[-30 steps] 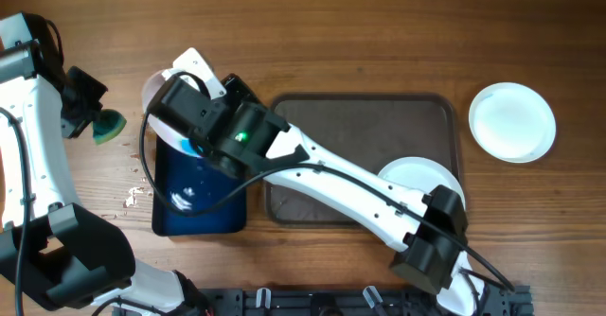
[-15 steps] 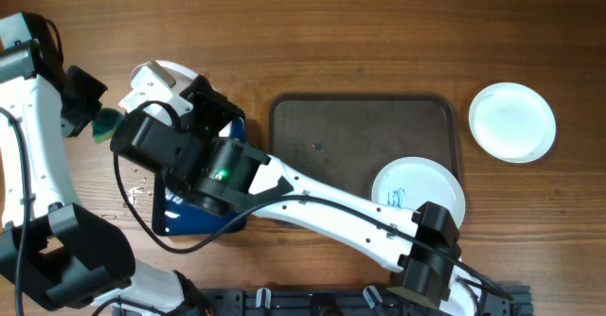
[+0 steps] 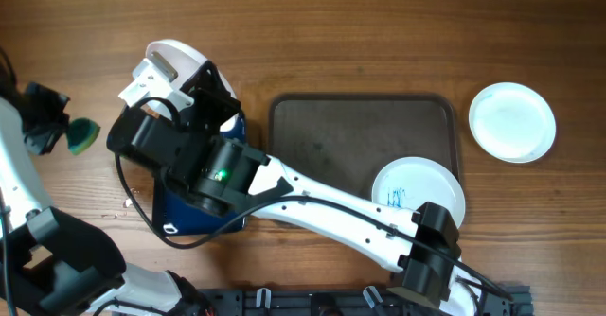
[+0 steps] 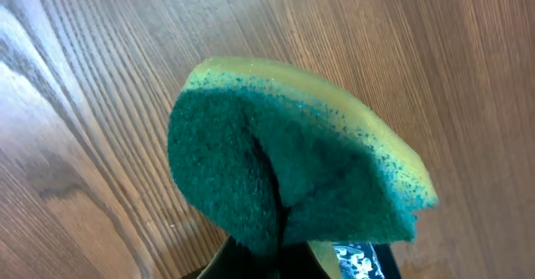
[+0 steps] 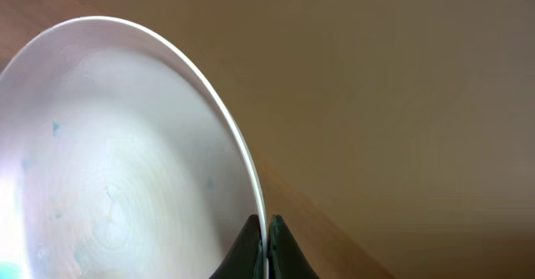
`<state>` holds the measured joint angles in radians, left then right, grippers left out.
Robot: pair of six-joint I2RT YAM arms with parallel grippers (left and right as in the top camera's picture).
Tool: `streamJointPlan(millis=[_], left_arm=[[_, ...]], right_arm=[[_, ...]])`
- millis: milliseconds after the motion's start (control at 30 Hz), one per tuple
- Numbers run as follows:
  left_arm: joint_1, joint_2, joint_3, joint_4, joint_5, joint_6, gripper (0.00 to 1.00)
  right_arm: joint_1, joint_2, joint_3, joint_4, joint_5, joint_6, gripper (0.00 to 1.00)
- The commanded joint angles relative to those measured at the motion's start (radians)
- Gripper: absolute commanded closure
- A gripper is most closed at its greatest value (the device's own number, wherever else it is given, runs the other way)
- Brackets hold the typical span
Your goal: Clean dirty plates on tray and stack at the side
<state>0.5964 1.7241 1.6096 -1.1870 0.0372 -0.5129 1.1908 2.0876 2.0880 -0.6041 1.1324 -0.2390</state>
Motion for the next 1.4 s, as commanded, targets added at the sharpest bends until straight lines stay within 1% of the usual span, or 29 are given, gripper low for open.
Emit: streamJointPlan(millis=[0,67,200,267,300,367,467,633,933,1033,1367], left_arm=[[0.034,0.004,0.021,-0.005,0.064,0.012,0.96],[0.035,0.004,0.021,-0.005,0.064,0.012,0.96],[0.035,0.005,0.021,-0.005,0.064,0.012,0.96],[0.035,0.006,0.021,-0.005,0.064,0.011,0.96],[0.035,0.006,0.021,-0.005,0.064,0.011,0.96],[0.035,0.006,0.021,-0.006,0.064,0.011,0.96],[0.035,0.006,0.021,-0.008,0.064,0.011,0.96],[0.035,0.006,0.021,-0.009,0.064,0.011,0.96],[0.035,0.006,0.021,-0.010,0.064,0.011,0.96],[0.035,0.006,0.021,-0.013,0.064,0.011,0.96],[0.035,0.006,0.021,-0.013,0.063,0.011,0.96]], right_arm=[[0.013,0.016,0.024,0.060,0.098,-0.060,0.95],[0.017,0.016,0.024,0.092,0.148,-0.069,0.95],[0.026,0.016,0.024,0.106,0.152,-0.081,0.95],[0.026,0.016,0.024,0.130,0.136,-0.146,0.95],[0.026,0.016,0.024,0.142,0.110,-0.209,0.95],[0.029,0.016,0.024,0.185,0.107,-0.268,0.96],[0.035,0.016,0.024,0.209,0.031,-0.372,0.95],[0.036,0.016,0.024,0.216,-0.011,-0.470,0.95],[0.035,0.016,0.024,0.299,-0.015,-0.620,0.95],[0.034,0.016,0.024,0.327,-0.015,-0.650,0.95],[0.032,0.016,0.024,0.331,-0.015,-0.648,0.95]])
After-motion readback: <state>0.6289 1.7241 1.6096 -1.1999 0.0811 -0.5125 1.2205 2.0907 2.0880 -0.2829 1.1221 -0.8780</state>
